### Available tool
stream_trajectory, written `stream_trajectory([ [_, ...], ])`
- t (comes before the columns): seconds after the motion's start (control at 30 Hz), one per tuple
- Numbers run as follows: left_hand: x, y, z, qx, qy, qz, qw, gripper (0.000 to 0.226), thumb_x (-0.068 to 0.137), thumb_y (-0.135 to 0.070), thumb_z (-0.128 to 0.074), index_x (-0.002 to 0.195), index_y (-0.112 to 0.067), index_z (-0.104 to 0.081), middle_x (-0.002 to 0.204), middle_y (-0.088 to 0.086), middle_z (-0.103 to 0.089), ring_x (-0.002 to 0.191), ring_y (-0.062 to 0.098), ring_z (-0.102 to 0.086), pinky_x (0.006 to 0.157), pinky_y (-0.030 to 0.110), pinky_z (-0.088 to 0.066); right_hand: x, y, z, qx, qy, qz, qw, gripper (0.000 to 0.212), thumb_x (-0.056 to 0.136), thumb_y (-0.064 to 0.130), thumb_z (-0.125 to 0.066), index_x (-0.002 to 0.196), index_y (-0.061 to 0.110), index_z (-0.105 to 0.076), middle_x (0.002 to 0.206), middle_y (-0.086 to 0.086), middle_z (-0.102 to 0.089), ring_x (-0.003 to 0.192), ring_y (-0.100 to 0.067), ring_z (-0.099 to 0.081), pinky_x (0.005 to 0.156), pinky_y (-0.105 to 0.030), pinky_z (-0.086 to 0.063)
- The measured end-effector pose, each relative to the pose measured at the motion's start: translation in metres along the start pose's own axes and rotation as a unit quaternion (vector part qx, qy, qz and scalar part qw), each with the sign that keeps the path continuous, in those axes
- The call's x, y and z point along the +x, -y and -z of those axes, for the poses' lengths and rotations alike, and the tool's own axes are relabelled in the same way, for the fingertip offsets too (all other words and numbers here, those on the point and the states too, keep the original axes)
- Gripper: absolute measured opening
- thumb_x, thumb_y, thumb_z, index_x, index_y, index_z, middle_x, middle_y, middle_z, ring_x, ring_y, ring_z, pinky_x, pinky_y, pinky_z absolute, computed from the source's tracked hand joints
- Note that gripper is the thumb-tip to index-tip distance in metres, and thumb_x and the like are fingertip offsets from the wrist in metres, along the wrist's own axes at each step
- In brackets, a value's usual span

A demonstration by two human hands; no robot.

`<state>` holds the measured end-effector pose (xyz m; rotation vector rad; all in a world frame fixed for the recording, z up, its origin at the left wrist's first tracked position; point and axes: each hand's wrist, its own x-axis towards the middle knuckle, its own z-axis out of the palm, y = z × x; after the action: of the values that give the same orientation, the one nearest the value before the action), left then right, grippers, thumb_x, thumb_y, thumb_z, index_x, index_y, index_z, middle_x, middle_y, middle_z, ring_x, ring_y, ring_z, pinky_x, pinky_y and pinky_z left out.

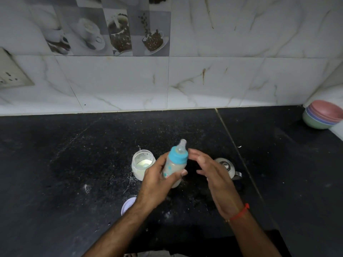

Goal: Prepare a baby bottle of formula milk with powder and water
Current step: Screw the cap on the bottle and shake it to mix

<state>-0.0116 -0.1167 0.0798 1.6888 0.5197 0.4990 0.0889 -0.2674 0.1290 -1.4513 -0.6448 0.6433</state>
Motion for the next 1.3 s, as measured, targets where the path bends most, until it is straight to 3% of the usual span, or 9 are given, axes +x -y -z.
stream_trajectory([
  [0.1, 0.007, -0.004, 0.011, 0.003, -0.019, 0.005, 1.000, 0.052, 0.078, -0.044, -0.079, 0.125, -0.045, -0.057, 0.112, -0.029, -0.072, 0.105, -0.005, -0.068, 0.085, 0.014, -0.053, -0.006, 0.000, 0.002, -0.009, -0.070, 0.051, 0.996, 0.036, 0.089, 0.048, -0.060, 0.091, 0.016, -0.077, 0.114, 0.002, -0.075, 0.108, -0.009, -0.067, 0.094, -0.027, -0.048],
  [0.17, 0.009, -0.007, 0.015, 0.013, 0.012, -0.004, 1.000, 0.054, 0.079, -0.044, -0.079, 0.127, -0.046, -0.055, 0.117, -0.031, -0.068, 0.109, -0.005, -0.066, 0.088, 0.014, -0.054, -0.002, -0.003, 0.004, -0.038, -0.074, 0.064, 0.994, 0.018, 0.089, 0.034, -0.069, 0.103, 0.023, -0.073, 0.123, 0.002, -0.072, 0.115, -0.010, -0.066, 0.095, -0.033, -0.051],
  [0.37, 0.003, -0.012, 0.008, -0.037, 0.221, 0.006, 0.975, 0.061, 0.086, -0.030, -0.079, 0.142, -0.023, -0.056, 0.131, -0.002, -0.069, 0.125, 0.018, -0.065, 0.105, 0.035, -0.053, 0.017, -0.002, 0.011, 0.000, 0.140, 0.040, 0.989, 0.095, 0.084, 0.009, -0.077, 0.159, 0.030, -0.024, 0.156, 0.001, -0.051, 0.130, -0.024, -0.060, 0.106, -0.043, -0.051],
  [0.5, 0.000, -0.019, 0.000, -0.002, 0.289, -0.047, 0.956, 0.055, 0.094, -0.023, -0.074, 0.144, -0.017, -0.055, 0.136, 0.002, -0.066, 0.129, 0.022, -0.063, 0.110, 0.047, -0.050, 0.026, 0.004, 0.014, -0.106, 0.190, 0.073, 0.973, 0.084, 0.084, 0.023, -0.073, 0.157, 0.016, -0.033, 0.161, 0.002, -0.045, 0.146, -0.021, -0.046, 0.116, -0.045, -0.041],
  [0.6, 0.003, -0.025, -0.005, 0.010, 0.208, -0.080, 0.975, 0.051, 0.093, -0.027, -0.076, 0.140, -0.022, -0.057, 0.128, 0.000, -0.069, 0.118, 0.023, -0.068, 0.097, 0.052, -0.057, 0.025, 0.003, 0.001, -0.023, 0.064, 0.089, 0.994, 0.035, 0.088, 0.018, -0.071, 0.117, 0.000, -0.070, 0.141, -0.003, -0.065, 0.135, -0.022, -0.059, 0.111, -0.053, -0.049],
  [0.77, 0.002, -0.034, -0.012, 0.057, 0.148, -0.105, 0.982, 0.054, 0.094, -0.019, -0.074, 0.142, -0.031, -0.052, 0.125, -0.013, -0.068, 0.111, 0.013, -0.069, 0.086, 0.024, -0.057, 0.024, -0.004, -0.026, 0.038, -0.116, 0.038, 0.992, 0.015, 0.089, 0.016, -0.075, 0.101, 0.007, -0.076, 0.119, 0.001, -0.077, 0.113, -0.019, -0.072, 0.100, -0.055, -0.056],
  [0.93, 0.009, -0.049, 0.008, -0.021, 0.288, -0.037, 0.957, 0.062, 0.090, -0.002, -0.078, 0.140, -0.032, -0.055, 0.124, -0.011, -0.073, 0.118, 0.010, -0.069, 0.099, 0.030, -0.057, 0.029, 0.019, 0.018, -0.040, 0.234, 0.125, 0.963, 0.030, 0.083, 0.012, -0.074, 0.109, -0.001, -0.066, 0.149, -0.006, -0.057, 0.137, -0.029, -0.055, 0.105, -0.039, -0.051],
  [1.0, 0.008, -0.055, 0.005, -0.041, 0.316, -0.022, 0.948, 0.052, 0.092, -0.001, -0.074, 0.136, -0.024, -0.058, 0.123, -0.009, -0.074, 0.120, 0.012, -0.069, 0.099, 0.026, -0.055, 0.029, 0.029, 0.021, 0.001, 0.275, 0.097, 0.956, 0.023, 0.084, 0.012, -0.069, 0.105, 0.003, -0.066, 0.145, -0.011, -0.059, 0.135, -0.033, -0.057, 0.103, -0.040, -0.052],
  [1.3, 0.000, -0.040, -0.017, 0.103, 0.108, -0.178, 0.973, 0.050, 0.095, -0.018, -0.072, 0.142, -0.018, -0.054, 0.124, -0.013, -0.069, 0.114, 0.003, -0.068, 0.092, 0.020, -0.054, 0.014, 0.024, -0.029, 0.064, -0.117, 0.020, 0.991, 0.009, 0.088, 0.014, -0.079, 0.096, 0.009, -0.076, 0.106, -0.004, -0.079, 0.102, -0.016, -0.075, 0.083, -0.028, -0.060],
])
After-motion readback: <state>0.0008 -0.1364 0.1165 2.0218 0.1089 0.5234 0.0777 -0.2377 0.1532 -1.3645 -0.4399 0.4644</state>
